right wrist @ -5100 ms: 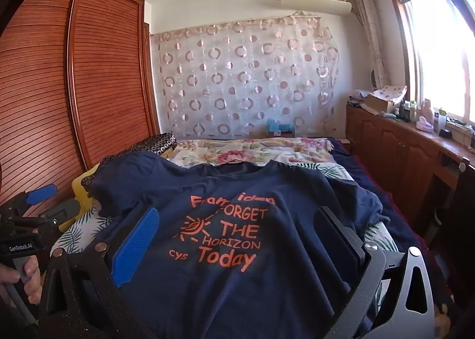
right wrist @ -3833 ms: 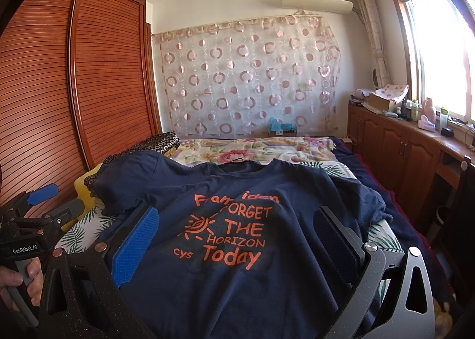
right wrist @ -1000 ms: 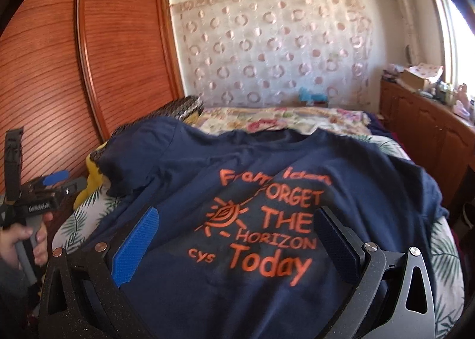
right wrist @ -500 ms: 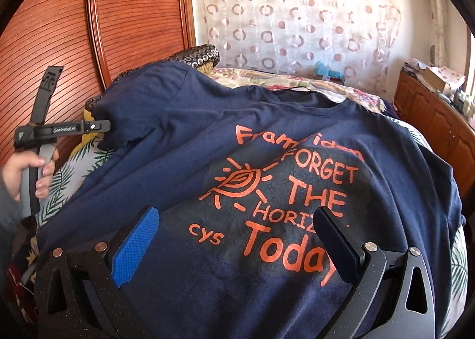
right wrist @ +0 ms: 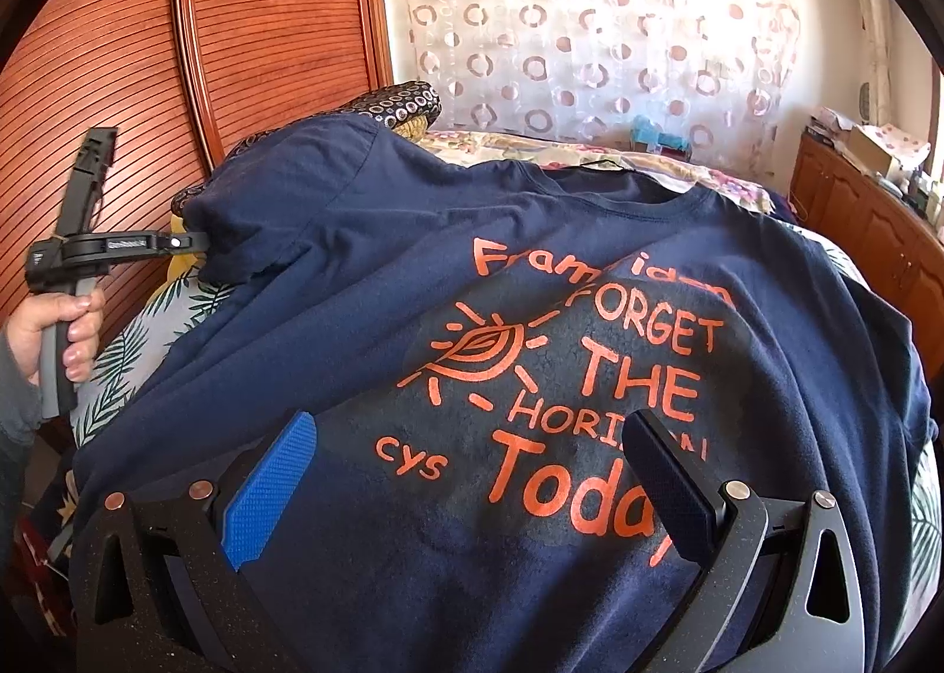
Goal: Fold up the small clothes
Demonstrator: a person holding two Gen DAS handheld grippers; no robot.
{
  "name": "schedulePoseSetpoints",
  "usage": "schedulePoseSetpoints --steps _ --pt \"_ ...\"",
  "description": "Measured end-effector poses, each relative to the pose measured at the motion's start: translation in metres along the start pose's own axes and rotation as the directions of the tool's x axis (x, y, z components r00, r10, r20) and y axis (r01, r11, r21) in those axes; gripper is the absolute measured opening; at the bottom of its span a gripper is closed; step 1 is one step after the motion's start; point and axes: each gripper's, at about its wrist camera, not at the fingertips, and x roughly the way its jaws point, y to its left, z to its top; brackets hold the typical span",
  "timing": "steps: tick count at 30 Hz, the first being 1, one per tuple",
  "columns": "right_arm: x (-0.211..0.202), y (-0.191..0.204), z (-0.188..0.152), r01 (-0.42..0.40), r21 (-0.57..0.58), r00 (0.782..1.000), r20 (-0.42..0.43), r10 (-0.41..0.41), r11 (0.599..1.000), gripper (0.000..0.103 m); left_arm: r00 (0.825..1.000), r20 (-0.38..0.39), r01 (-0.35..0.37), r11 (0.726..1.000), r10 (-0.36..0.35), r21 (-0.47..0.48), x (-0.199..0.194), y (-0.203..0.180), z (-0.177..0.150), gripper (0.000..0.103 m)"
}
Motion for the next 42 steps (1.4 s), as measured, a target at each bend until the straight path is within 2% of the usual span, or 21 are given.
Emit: schedulePoseSetpoints --steps 4,9,12,14,16,19,20,21,25,26,29,32,39,42 --pt "0.0 0.0 0.0 0.002 -0.001 1.0 0.006 -0.002 1.0 0.103 0.999 0.038 0.013 0.998 -0.016 0.058 -0.019 -0.021 0.007 0.003" --pt "-0.002 -0.002 0.0 0.001 0.01 1.0 0.014 -0.001 1.0 0.103 0.995 0.057 0.073 0.984 -0.083 0.161 -0.027 -0.072 0.029 0.003" --pt "-0.007 -0.01 0.0 0.01 0.03 1.0 0.018 -0.011 1.0 0.103 0.995 0.035 0.085 0.962 -0.097 0.259 -0.014 -0.115 0.046 0.003" --pt "-0.012 -0.016 0.0 0.018 0.044 0.999 0.027 -0.019 0.999 0.103 0.995 0.016 0.086 0.938 -0.097 0.336 -0.002 -0.147 0.053 0.003" --pt "-0.017 -0.022 -0.001 0.027 0.058 0.999 0.036 -0.029 0.998 0.103 0.995 -0.007 0.095 0.918 -0.1 0.385 0.01 -0.171 0.057 0.003" --pt "-0.025 -0.03 -0.003 0.041 0.08 0.998 0.046 -0.045 0.996 0.103 0.996 -0.016 0.09 0.905 -0.092 0.415 0.02 -0.188 0.056 0.004" --pt "-0.027 -0.034 -0.004 0.047 0.085 0.998 0.047 -0.051 0.995 0.103 0.995 -0.02 0.098 0.904 -0.098 0.416 0.019 -0.19 0.056 0.014" --pt "-0.029 -0.036 -0.005 0.053 0.088 0.997 0.047 -0.058 0.995 0.103 0.995 -0.017 0.099 0.905 -0.101 0.414 0.017 -0.189 0.055 0.028" --pt "-0.033 -0.043 -0.003 0.067 0.1 0.996 0.051 -0.072 0.993 0.103 0.994 0.012 0.095 0.91 -0.109 0.402 0.002 -0.183 0.048 0.064" --pt "-0.034 -0.044 -0.002 0.066 0.101 0.996 0.051 -0.071 0.993 0.103 0.995 0.012 0.091 0.916 -0.104 0.39 0.0 -0.18 0.048 0.076" --pt "-0.032 -0.042 0.002 0.059 0.09 0.997 0.051 -0.063 0.994 0.103 0.993 0.034 0.091 0.931 -0.109 0.353 -0.013 -0.164 0.043 0.081" --pt "-0.028 -0.036 0.01 0.037 0.063 0.998 0.054 -0.04 0.997 0.101 0.995 0.046 0.069 0.946 -0.088 0.317 -0.023 -0.144 0.034 0.081" --pt "-0.011 -0.02 0.039 -0.071 -0.023 0.996 0.048 0.072 0.997 0.084 0.993 0.109 0.02 0.976 -0.044 0.216 -0.048 -0.102 0.006 0.081" --pt "0.007 -0.007 0.053 -0.12 -0.068 0.992 0.026 0.122 0.99 0.08 0.992 0.12 0.012 0.983 -0.034 0.182 -0.056 -0.089 -0.006 0.081"
